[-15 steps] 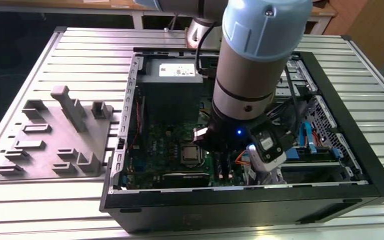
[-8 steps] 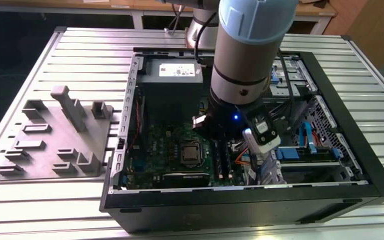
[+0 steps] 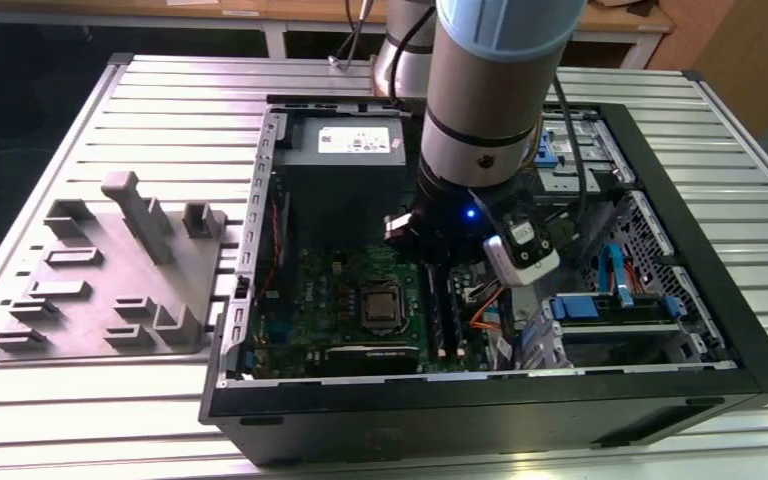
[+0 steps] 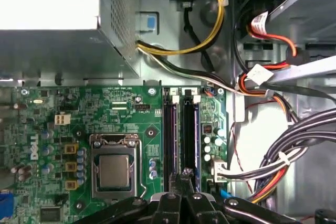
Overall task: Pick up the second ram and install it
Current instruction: 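Press down the second ram until it locks into place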
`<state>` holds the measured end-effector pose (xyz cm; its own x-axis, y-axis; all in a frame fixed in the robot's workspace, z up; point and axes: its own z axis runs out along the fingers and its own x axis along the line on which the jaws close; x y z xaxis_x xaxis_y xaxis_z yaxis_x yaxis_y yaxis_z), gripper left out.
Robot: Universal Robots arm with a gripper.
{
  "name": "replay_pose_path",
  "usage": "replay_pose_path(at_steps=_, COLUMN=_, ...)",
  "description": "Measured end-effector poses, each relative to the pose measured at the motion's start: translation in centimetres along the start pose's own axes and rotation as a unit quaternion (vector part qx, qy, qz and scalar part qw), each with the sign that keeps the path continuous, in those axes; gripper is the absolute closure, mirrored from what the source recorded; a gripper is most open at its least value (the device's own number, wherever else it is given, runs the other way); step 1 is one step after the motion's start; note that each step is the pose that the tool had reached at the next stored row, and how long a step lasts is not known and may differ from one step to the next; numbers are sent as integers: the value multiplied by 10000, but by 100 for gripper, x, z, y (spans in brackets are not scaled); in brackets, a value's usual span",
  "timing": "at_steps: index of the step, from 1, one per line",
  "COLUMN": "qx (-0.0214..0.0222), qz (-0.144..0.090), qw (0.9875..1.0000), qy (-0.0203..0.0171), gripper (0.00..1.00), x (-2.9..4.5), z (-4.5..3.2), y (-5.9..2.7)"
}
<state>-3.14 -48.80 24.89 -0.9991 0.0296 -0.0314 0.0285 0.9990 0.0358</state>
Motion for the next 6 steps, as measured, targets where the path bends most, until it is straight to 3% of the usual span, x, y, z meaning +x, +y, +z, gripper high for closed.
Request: replay_pose_path(at_steps=6, qx=0, qz=0, qw=10000, qy=0, gripper=93, x=0, z=0, y=2)
